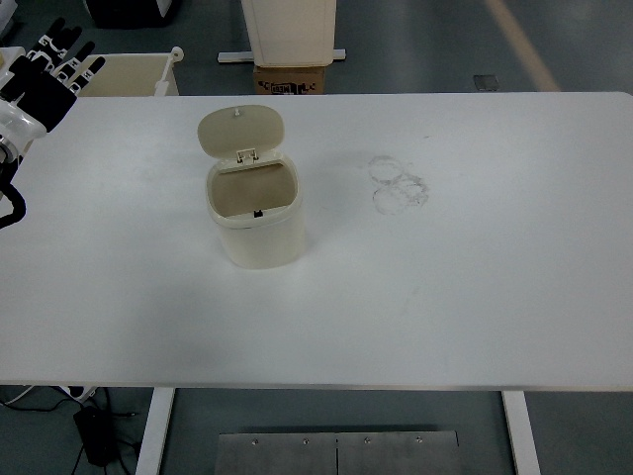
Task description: Open trash can
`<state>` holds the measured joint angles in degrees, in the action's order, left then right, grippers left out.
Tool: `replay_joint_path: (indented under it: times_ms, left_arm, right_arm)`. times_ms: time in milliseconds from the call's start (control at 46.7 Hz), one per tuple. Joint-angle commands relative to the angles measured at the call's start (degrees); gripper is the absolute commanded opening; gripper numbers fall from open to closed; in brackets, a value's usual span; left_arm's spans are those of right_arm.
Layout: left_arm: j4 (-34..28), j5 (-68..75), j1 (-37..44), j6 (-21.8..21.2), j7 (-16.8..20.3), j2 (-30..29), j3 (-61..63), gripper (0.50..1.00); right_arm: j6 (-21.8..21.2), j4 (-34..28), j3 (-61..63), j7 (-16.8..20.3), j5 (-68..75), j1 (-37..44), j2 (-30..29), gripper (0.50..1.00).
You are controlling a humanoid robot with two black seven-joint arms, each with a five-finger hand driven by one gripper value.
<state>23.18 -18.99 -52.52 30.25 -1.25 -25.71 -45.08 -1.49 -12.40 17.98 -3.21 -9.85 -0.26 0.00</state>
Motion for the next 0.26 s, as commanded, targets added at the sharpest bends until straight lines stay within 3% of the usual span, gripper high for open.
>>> replay_joint_path:
  times_ms: [0, 236]
  left_arm:
    - [-2.3, -0.7, 0.0, 0.2, -0.1, 1.3, -1.2, 1.0]
    - [-2.9, -0.8, 0.0, -0.1, -0.1, 3.0, -1.7, 1.0]
  right_arm:
    - [0.0, 0.0, 0.0, 0.1, 0.2, -1.1, 0.0, 0.993]
    - [0.0, 0.1, 0.2, 0.2, 0.4, -1.9, 0.0, 0.993]
